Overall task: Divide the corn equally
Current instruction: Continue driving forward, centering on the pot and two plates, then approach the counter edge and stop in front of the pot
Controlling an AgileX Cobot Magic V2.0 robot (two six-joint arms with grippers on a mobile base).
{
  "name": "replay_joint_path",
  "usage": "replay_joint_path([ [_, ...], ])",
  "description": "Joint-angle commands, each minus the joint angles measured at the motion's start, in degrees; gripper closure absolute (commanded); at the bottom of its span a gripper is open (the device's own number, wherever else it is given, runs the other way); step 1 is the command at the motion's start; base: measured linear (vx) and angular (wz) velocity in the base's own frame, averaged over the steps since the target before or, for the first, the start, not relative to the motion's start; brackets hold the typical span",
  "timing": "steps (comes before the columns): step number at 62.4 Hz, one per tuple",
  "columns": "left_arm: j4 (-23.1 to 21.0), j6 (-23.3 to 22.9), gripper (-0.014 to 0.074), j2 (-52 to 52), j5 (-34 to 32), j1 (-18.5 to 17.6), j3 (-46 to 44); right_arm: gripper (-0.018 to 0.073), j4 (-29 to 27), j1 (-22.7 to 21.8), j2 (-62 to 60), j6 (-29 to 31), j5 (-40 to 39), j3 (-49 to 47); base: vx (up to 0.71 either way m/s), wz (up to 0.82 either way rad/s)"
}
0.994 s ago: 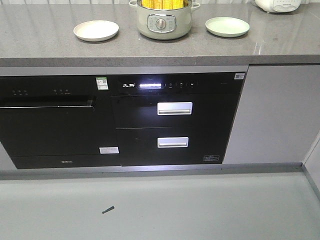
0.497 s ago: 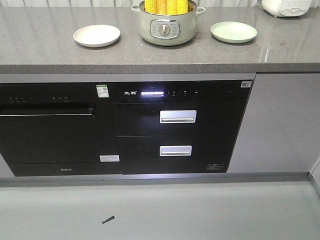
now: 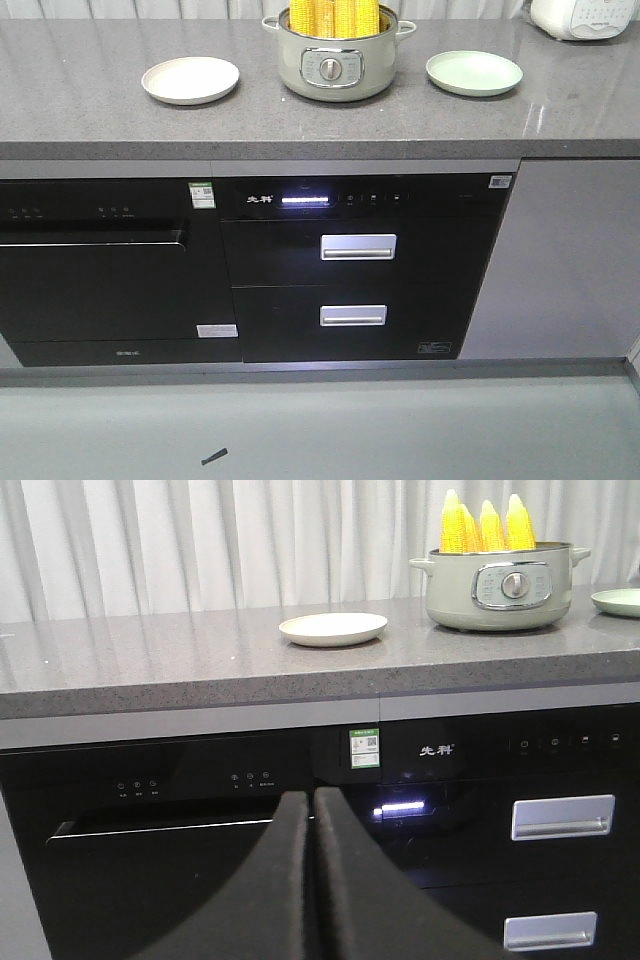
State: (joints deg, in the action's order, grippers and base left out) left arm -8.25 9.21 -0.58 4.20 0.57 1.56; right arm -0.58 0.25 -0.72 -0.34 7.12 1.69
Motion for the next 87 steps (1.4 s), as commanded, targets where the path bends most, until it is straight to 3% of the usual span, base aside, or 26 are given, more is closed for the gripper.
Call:
replay_joint_path([
  [1, -0.12, -0.62, 0.0603, -0.99, -4.2, -0.1, 0.15, 0.0564, 0.27, -0.27, -0.39, 0.03, -4.45, 0.45, 0.1, 0.01],
  [87, -0.12, -0.62, 0.0603, -0.99, -4.2, -0.1, 0.15, 0.0564, 0.27, -0.27, -0.39, 0.03, -4.45, 0.45, 0.11, 0.01],
])
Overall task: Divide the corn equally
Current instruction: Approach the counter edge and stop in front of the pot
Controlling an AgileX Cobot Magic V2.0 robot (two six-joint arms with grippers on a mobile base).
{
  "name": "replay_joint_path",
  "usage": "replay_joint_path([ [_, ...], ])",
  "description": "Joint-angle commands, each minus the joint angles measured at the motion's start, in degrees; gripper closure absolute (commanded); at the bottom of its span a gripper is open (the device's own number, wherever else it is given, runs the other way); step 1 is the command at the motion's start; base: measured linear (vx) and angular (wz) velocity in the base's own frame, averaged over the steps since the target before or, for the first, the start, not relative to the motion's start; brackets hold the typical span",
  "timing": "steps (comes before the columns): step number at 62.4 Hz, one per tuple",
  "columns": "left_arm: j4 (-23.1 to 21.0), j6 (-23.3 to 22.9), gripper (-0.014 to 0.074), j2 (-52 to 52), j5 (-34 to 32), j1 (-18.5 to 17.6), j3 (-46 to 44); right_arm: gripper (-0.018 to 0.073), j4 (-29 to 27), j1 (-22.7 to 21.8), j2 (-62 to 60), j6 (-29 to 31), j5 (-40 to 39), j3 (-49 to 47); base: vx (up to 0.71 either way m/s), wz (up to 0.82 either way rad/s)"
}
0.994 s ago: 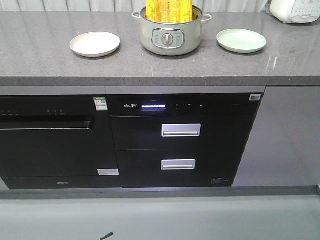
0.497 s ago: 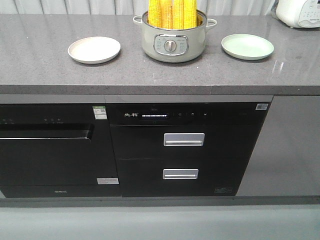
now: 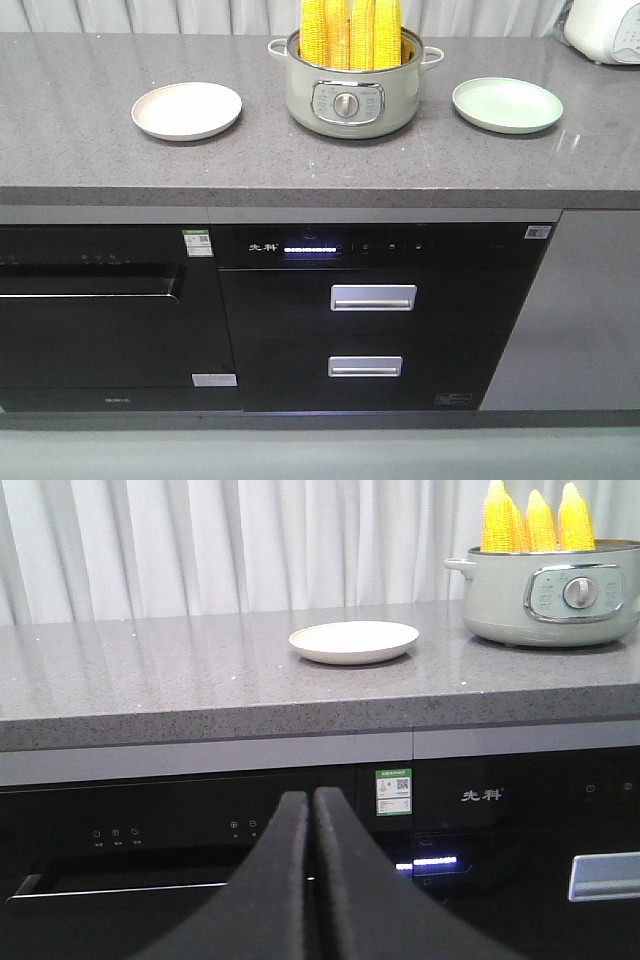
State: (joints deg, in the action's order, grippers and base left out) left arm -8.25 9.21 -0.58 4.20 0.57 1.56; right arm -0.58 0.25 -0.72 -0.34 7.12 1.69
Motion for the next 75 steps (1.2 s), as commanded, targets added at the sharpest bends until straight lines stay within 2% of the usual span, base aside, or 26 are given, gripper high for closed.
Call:
replay_joint_path([
  [1, -0.12, -0.62, 0.0603, -0.99, -4.2, -0.1, 0.15, 0.0564, 0.27, -0.27, -0.39, 0.03, -4.45, 0.45, 0.1, 0.0],
  [75, -0.12, -0.62, 0.0603, -0.99, -4.2, -0.1, 0.15, 0.0564, 0.27, -0.27, -0.39, 0.03, -4.45, 0.45, 0.08, -0.01],
])
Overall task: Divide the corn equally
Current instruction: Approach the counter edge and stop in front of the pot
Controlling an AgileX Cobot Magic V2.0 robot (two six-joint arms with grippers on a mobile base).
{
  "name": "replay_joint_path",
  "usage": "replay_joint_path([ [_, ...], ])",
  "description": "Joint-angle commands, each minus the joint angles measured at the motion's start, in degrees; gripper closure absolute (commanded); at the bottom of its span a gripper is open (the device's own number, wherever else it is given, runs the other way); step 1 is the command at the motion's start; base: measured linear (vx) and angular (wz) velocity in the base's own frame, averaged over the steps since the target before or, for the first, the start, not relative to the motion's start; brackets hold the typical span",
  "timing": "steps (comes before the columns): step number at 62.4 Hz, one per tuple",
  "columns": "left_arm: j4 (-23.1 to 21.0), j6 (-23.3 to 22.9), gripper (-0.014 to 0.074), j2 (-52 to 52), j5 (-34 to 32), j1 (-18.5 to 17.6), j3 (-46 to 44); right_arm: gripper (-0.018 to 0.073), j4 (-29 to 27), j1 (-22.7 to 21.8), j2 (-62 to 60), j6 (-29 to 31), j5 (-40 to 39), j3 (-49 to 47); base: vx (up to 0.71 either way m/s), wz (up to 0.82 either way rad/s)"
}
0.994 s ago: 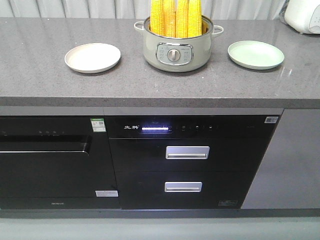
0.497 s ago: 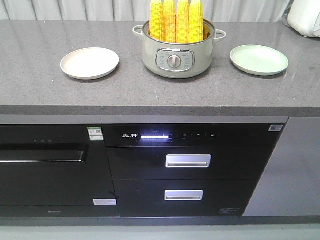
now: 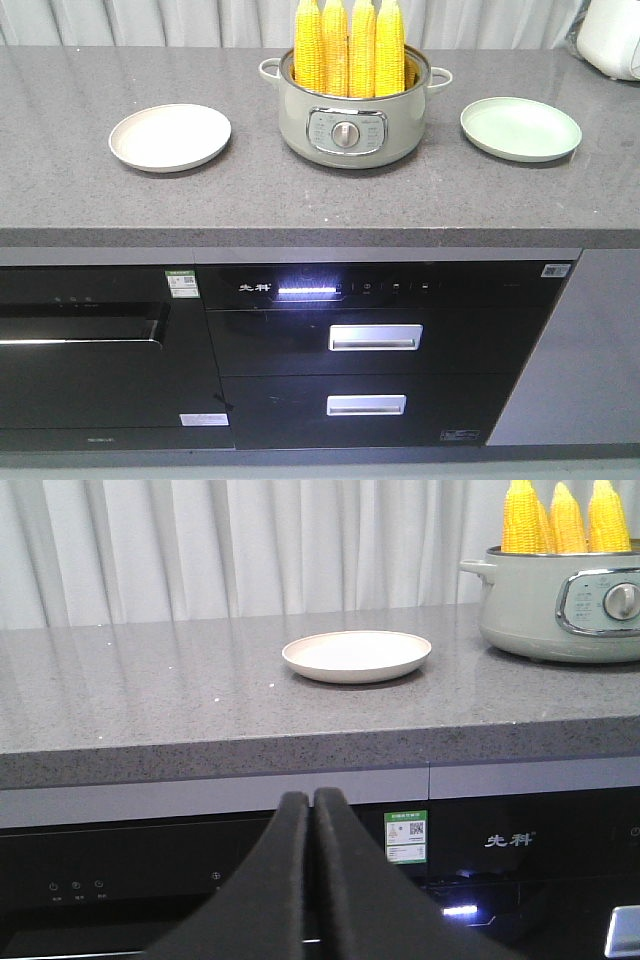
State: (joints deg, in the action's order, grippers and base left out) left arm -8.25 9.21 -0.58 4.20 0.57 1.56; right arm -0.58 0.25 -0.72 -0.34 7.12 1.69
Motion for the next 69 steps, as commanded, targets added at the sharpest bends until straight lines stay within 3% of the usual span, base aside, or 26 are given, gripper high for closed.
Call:
replay_joint_path([
  [1, -0.12, -0.62, 0.0603, -0.99, -4.2, -0.1, 0.15, 0.0564, 0.27, -0.27, -0.39, 0.03, -4.45, 0.45, 0.06, -0.01],
  [69, -0.12, -0.62, 0.0603, -0.99, -4.2, -0.1, 0.15, 0.0564, 0.27, -0.27, -0.39, 0.03, -4.45, 0.45, 0.06, -0.01],
])
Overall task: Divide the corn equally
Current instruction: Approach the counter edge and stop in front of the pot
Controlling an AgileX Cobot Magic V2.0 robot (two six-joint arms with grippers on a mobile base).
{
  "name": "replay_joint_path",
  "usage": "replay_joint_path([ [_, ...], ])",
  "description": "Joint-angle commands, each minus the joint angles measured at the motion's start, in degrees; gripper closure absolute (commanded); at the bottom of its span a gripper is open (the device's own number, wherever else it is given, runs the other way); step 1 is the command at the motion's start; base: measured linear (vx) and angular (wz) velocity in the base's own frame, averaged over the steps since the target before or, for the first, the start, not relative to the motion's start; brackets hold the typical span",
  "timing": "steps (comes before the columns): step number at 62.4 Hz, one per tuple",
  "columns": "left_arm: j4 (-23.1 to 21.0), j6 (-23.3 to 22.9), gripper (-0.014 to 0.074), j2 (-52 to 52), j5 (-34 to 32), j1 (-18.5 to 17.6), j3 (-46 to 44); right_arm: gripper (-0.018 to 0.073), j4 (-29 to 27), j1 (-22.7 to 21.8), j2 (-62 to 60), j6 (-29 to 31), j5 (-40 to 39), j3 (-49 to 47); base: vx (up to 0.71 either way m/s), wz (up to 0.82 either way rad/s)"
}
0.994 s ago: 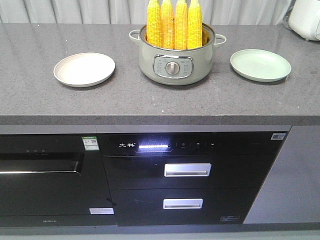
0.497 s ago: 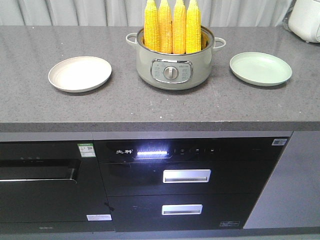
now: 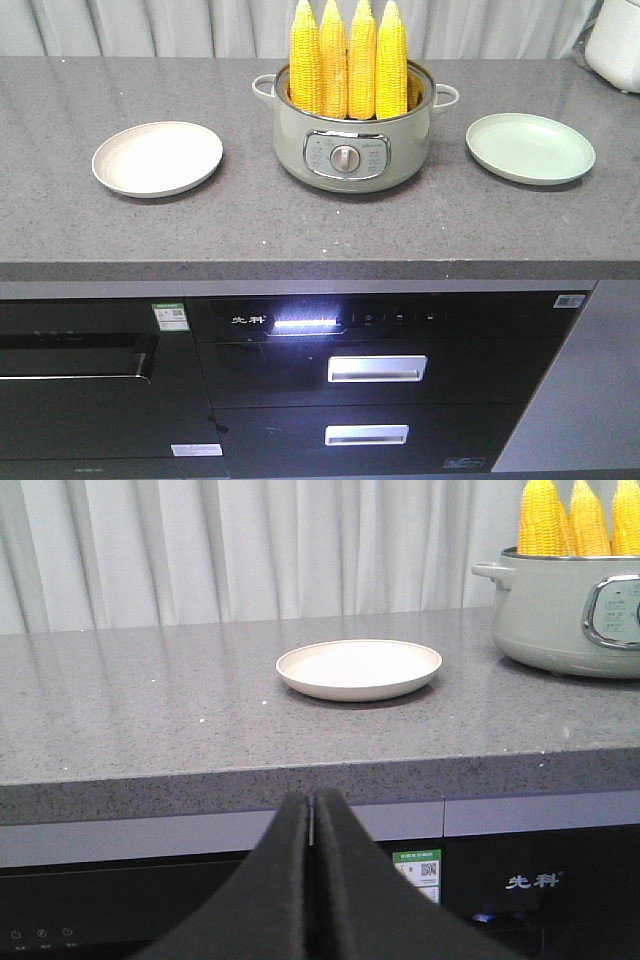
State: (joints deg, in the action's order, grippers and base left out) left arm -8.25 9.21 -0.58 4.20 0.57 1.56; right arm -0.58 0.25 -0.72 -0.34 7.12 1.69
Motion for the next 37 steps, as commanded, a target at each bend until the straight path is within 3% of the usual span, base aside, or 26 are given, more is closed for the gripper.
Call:
replay_joint_path([
  [1, -0.12, -0.62, 0.0603, -0.99, -4.2, -0.1, 0.15, 0.0564, 0.27, -0.27, -0.39, 0.03, -4.45, 0.45, 0.07, 0.01],
  [37, -0.12, -0.62, 0.0603, -0.99, -4.2, -0.1, 0.15, 0.0564, 0.27, -0.27, -0.39, 0.03, -4.45, 0.45, 0.08, 0.01],
])
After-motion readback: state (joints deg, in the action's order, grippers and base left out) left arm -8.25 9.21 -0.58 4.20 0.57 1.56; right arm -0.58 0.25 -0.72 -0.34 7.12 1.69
